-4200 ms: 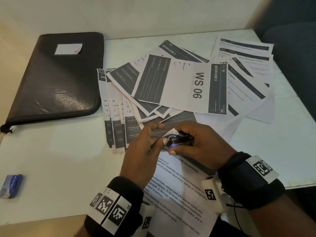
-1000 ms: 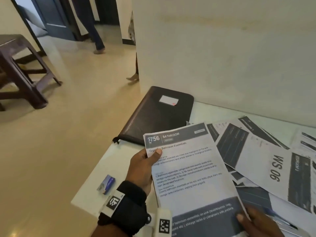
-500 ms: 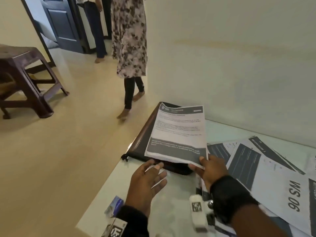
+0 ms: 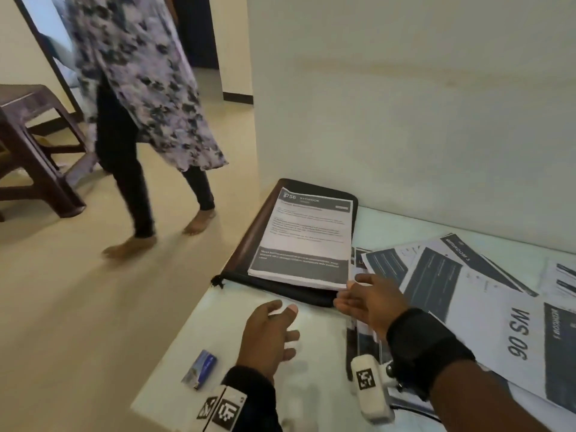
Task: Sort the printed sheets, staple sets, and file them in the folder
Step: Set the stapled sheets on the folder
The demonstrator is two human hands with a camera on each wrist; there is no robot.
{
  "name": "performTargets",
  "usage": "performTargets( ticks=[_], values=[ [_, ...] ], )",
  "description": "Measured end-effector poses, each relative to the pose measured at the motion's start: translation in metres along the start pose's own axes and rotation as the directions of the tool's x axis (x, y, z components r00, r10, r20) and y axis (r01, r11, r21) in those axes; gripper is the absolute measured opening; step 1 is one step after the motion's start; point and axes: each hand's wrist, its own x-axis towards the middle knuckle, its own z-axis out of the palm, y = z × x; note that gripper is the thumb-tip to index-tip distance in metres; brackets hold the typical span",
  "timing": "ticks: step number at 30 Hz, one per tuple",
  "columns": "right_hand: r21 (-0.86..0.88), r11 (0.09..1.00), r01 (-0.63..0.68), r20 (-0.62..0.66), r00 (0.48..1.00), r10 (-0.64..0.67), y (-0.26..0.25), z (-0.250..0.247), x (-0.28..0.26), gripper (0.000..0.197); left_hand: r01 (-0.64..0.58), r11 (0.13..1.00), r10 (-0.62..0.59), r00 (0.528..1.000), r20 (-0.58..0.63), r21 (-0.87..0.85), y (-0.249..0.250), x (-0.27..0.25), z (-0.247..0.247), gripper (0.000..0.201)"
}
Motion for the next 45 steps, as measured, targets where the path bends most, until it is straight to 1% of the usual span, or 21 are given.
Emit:
performTargets(
  ticks=[3,5,7,8,10,12,13,14,17,19,21,23,26,28,31,34,36,38,41,43,45],
  values=[
    [-0.003,0.999,0.045,-0.022,0.999,-0.045,0.008,-0.040,-0.046,0.027,-0.080,0.993,0.076,0.996,0.049,0.089,-0.003,-0.013,0.019,0.014],
    [-0.036,0.995,0.095,-0.076,0.992,-0.098,0.015,-0.075,-0.083,0.019,-0.136,0.980,0.116,0.983,0.139,0.145,-0.008,-0.027,0.042,0.012],
    [-0.081,0.984,0.161,-0.157,0.972,-0.172,0.027,-0.119,-0.117,0.016,-0.195,0.959,0.136,0.953,0.269,0.208,-0.017,-0.042,0.068,0.013],
    [-0.136,0.973,0.189,-0.224,0.951,-0.216,0.032,-0.141,-0.130,0.016,-0.228,0.945,0.144,0.934,0.328,0.233,-0.020,-0.048,0.079,0.012],
    [-0.276,0.943,0.186,-0.389,0.876,-0.287,0.048,-0.189,-0.156,0.017,-0.288,0.914,0.150,0.895,0.421,0.287,-0.034,-0.060,0.104,0.011],
    [-0.398,0.910,0.116,-0.525,0.784,-0.330,0.070,-0.230,-0.173,0.019,-0.337,0.874,0.138,0.862,0.487,0.349,-0.048,-0.070,0.123,0.009],
    [-0.482,0.874,0.069,-0.554,0.749,-0.364,0.081,-0.243,-0.176,0.018,-0.357,0.856,0.129,0.848,0.514,0.374,-0.055,-0.073,0.130,0.008],
    [-0.569,0.822,0.006,-0.556,0.734,-0.390,0.094,-0.255,-0.177,0.017,-0.378,0.834,0.116,0.833,0.541,0.403,-0.062,-0.078,0.137,0.008],
    [-0.734,0.670,-0.109,-0.487,0.772,-0.409,0.117,-0.266,-0.169,0.027,-0.450,0.761,0.116,0.803,0.585,0.467,-0.076,-0.083,0.148,0.007],
    [-0.801,0.590,-0.102,-0.423,0.794,-0.436,0.121,-0.263,-0.158,0.041,-0.477,0.731,0.120,0.794,0.597,0.488,-0.082,-0.084,0.151,0.006],
    [-0.853,0.514,-0.092,-0.355,0.824,-0.441,0.121,-0.257,-0.147,0.045,-0.509,0.698,0.130,0.782,0.609,0.505,-0.085,-0.084,0.151,0.005],
    [-0.892,0.433,-0.127,-0.323,0.850,-0.416,0.121,-0.249,-0.137,0.039,-0.523,0.686,0.136,0.775,0.617,0.506,-0.087,-0.085,0.151,0.007],
    [-0.915,0.340,-0.219,-0.357,0.832,-0.425,0.114,-0.237,-0.133,0.017,-0.519,0.695,0.136,0.774,0.618,0.497,-0.089,-0.084,0.151,0.009],
    [-0.904,0.351,-0.243,-0.381,0.830,-0.407,0.108,-0.229,-0.135,0.011,-0.512,0.706,0.139,0.777,0.614,0.489,-0.089,-0.081,0.150,0.007],
    [-0.872,0.449,-0.195,-0.390,0.830,-0.398,0.097,-0.218,-0.147,0.011,-0.451,0.767,0.115,0.796,0.595,0.455,-0.087,-0.082,0.152,0.008],
    [-0.814,0.579,-0.046,-0.359,0.824,-0.438,0.092,-0.188,-0.159,0.014,-0.269,0.871,-0.011,0.826,0.564,0.411,-0.082,-0.085,0.151,0.017],
    [-0.790,0.610,0.061,-0.307,0.822,-0.480,0.096,-0.164,-0.161,0.014,-0.127,0.929,-0.094,0.828,0.552,0.348,-0.077,-0.087,0.148,0.023],
    [-0.771,0.617,0.158,-0.247,0.819,-0.518,0.101,-0.142,-0.160,0.013,-0.063,0.961,-0.100,0.827,0.554,0.268,-0.075,-0.086,0.144,0.022],
    [-0.722,0.623,0.301,-0.112,0.838,-0.534,0.105,-0.113,-0.157,0.024,-0.078,0.968,-0.054,0.865,0.498,0.240,-0.070,-0.080,0.130,0.015],
    [-0.702,0.612,0.364,-0.019,0.849,-0.528,0.107,-0.097,-0.155,0.029,-0.125,0.948,-0.018,0.896,0.443,0.293,-0.064,-0.070,0.112,0.015],
    [-0.701,0.604,0.379,0.030,0.862,-0.507,0.110,-0.089,-0.153,0.029,-0.182,0.898,0.024,0.929,0.369,0.400,-0.056,-0.053,0.086,0.018]
  ],
)
